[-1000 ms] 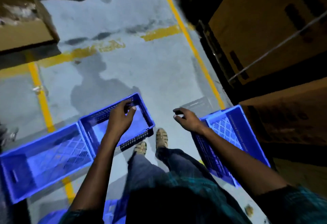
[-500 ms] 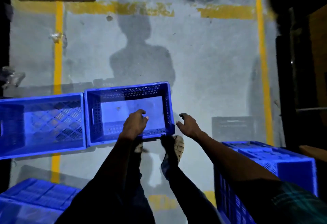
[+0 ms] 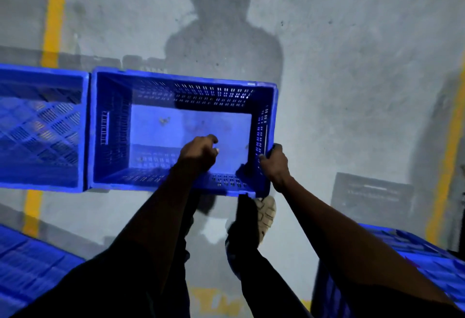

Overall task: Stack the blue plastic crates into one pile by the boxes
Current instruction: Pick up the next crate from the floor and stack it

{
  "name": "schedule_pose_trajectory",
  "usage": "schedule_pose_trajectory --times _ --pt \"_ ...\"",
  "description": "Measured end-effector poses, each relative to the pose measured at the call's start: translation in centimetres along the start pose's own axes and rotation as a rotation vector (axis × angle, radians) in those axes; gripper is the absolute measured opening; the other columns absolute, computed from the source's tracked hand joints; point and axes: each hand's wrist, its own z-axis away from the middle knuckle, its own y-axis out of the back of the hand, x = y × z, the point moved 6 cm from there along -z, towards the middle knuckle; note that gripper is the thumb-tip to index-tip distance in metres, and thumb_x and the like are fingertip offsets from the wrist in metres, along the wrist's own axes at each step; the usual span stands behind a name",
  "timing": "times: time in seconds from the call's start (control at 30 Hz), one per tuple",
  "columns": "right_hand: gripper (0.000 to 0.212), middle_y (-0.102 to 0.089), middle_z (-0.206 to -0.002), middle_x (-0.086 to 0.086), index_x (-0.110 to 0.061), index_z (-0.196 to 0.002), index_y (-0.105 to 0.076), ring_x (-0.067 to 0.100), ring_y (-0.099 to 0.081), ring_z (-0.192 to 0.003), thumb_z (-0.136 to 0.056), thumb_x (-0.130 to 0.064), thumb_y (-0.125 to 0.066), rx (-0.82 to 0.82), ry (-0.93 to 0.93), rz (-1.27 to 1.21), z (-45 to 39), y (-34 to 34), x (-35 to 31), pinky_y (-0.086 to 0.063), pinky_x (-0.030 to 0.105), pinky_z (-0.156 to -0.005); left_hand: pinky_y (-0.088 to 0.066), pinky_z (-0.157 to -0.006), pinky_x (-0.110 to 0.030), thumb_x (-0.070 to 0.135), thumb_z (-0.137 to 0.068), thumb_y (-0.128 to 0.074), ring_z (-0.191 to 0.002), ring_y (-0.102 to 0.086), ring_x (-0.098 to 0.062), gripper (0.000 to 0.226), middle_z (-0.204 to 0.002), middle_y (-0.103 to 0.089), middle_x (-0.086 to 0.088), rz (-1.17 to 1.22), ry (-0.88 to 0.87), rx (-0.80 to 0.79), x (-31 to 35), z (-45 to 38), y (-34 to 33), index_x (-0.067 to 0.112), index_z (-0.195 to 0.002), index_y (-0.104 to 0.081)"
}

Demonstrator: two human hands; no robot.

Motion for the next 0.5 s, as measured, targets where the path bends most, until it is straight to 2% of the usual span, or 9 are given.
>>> schedule_pose_trajectory --times 0.13,0.2,0.27,0.37,0.5 --pt "0.042 -0.064 -0.113 0.021 -0.007 -0.122 -0.044 0.039 -0.064 -0.101 -0.091 -0.027 -0.063 0.019 0.006 -0.027 0.0 0.1 0.0 -0.053 0.05 -0.089 -0.051 -0.095 -0.044 0.029 -0.091 -0.058 -0.109 -0.064 -0.035 0.036 -0.117 -0.068 -0.016 0.027 -0.011 0.023 -0.5 0.7 0.1 0.02 -0.126 -0.058" --pt "0.037 -0.067 -0.114 0.018 -0.008 -0.122 -0.054 0.036 -0.064 -0.102 -0.089 -0.022 -0.063 0.017 0.065 0.001 1.5 1.0 -0.3 -0.053 0.046 -0.09 -0.051 -0.095 -0.044 0.029 -0.092 -0.057 -0.109 -0.064 -0.035 0.035 -0.118 -0.067 -0.017 0.033 -0.003 0.03 -0.1 2.0 1.0 0.02 -0.126 -0.059" --pt "0.03 -0.07 -0.109 0.015 -0.011 -0.114 -0.062 0.036 -0.065 -0.1 -0.084 -0.016 -0.06 0.009 0.084 -0.04 3.5 1.7 -0.4 -0.055 0.044 -0.086 -0.05 -0.096 -0.042 0.028 -0.092 -0.057 -0.11 -0.063 -0.034 0.035 -0.117 -0.067 -0.017 0.069 0.008 0.044 0.5 3.4 2.1 0.018 -0.126 -0.06" --pt "0.033 -0.073 -0.093 0.01 -0.014 -0.097 -0.064 0.034 -0.068 -0.087 -0.068 -0.027 -0.056 0.048 0.067 -0.117 8.2 2.9 -1.3 -0.057 0.05 -0.079 -0.05 -0.095 -0.041 0.03 -0.09 -0.056 -0.109 -0.063 -0.033 0.038 -0.112 -0.07 -0.017 0.129 0.0 0.053 1.4 6.9 4.7 0.016 -0.124 -0.06" --pt "0.036 -0.072 -0.083 0.002 -0.015 -0.09 -0.062 0.029 -0.068 -0.08 -0.059 -0.034 -0.058 0.089 0.039 -0.14 16.2 4.7 -4.6 -0.057 0.043 -0.078 -0.048 -0.091 -0.038 0.029 -0.092 -0.053 -0.106 -0.064 -0.033 0.038 -0.104 -0.072 -0.017 0.127 -0.061 0.064 3.4 12.3 8.4 0.011 -0.124 -0.059"
